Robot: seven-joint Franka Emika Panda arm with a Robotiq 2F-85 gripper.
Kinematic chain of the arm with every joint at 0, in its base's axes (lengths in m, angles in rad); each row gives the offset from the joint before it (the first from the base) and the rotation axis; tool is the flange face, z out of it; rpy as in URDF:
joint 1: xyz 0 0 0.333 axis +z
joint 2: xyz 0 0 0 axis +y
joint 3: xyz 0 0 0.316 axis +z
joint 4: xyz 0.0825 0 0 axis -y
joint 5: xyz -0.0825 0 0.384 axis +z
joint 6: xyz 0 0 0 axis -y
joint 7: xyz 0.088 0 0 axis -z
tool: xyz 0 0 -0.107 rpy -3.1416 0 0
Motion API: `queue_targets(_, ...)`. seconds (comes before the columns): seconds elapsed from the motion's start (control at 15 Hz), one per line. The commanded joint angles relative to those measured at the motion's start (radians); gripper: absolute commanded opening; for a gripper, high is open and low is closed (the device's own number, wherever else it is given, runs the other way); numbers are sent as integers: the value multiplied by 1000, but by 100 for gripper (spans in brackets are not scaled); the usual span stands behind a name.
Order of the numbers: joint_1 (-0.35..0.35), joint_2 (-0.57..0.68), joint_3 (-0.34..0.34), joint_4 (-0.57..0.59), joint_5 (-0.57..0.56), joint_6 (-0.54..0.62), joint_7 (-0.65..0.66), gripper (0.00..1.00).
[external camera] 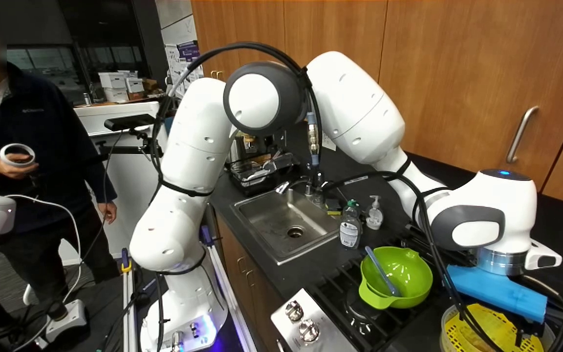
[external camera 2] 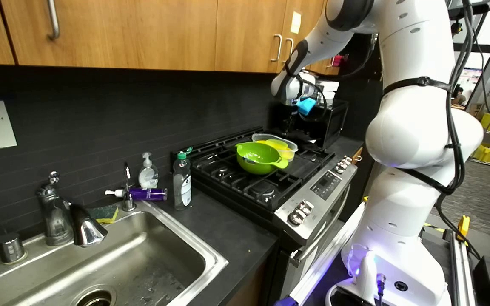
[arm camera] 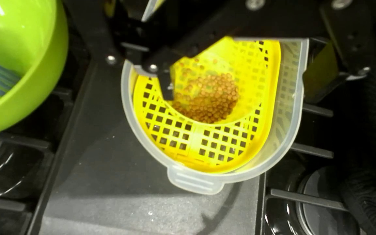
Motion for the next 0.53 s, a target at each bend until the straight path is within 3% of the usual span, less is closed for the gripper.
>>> queue_targets(0.0,8,67,21,96,-20,-105,10,100)
queue_targets(0.33,0,132,35,165,-14,-135,27,100)
queue_targets(0.47,-34,155,32,181,20,-132,54,100)
